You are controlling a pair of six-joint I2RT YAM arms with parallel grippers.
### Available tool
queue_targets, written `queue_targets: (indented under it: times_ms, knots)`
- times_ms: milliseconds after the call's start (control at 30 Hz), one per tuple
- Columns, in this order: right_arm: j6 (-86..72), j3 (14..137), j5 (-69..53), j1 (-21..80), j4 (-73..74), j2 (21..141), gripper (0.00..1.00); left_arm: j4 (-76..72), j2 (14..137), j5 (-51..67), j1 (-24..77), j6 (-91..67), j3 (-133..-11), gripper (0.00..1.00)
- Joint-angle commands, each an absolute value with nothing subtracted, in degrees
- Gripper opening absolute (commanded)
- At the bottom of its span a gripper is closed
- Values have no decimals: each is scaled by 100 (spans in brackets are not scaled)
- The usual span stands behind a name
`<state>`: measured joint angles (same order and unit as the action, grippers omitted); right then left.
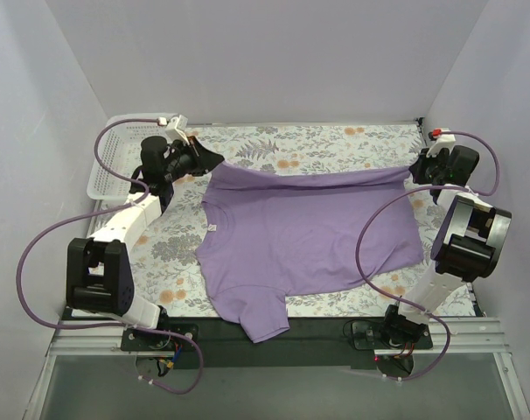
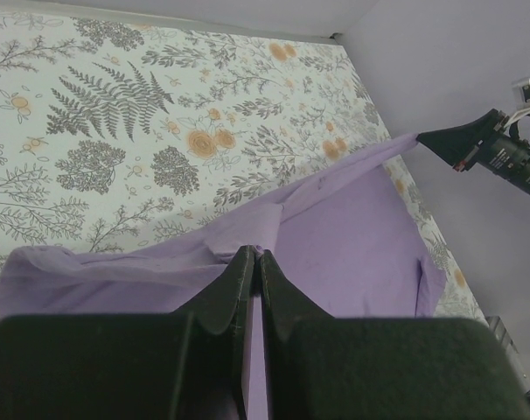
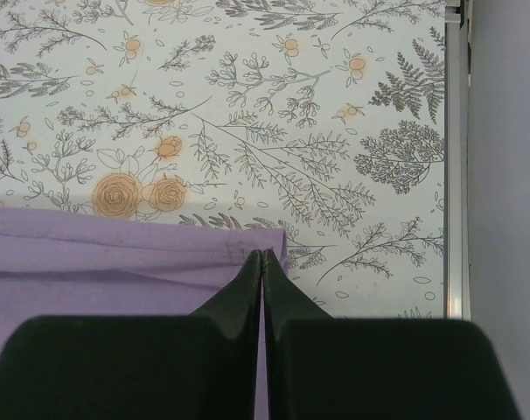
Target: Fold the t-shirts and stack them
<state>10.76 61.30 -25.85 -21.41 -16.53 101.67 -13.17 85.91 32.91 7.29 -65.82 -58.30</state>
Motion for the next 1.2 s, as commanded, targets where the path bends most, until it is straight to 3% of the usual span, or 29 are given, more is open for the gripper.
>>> queue_targets:
  times_ms: [0,333,433,467,600,633,767,933,1167]
  knots:
    - [1151,6337,-2496,-2171,-1723,10248,1,-1301,8271,3436,703,-6557,-5678,0]
    - [1292,6170,-2365,-2180,-1591,10240,4,-1310,8253,3594,703,-6618,-5397,0]
    - [1344,5986,-2277,-2250,-1564,10100,18,-1309,8235,3621,712,-6636,-5326,0]
    - [1362,5907,-2250,-2276,-1564,10046,30,-1310,8227,3630,712,-6644,-5300,0]
    - [1476,5564,-2267,-2460,-1556,9818,44,-1301,8104,3674,712,-6644,-5116,0]
    - [1537,5503,-2311,-2548,-1521,9748,58,-1292,8086,3683,721,-6645,-5080,0]
    - [1722,5335,-2557,-2707,-1275,9545,77,-1266,7981,3744,729,-6653,-4922,0]
    - [2099,5221,-3100,-2751,-836,9246,87,-1213,7779,3779,747,-6610,-4729,0]
    - [2180,5467,-3787,-2751,-361,9272,86,-1151,7664,3841,747,-6600,-4465,0]
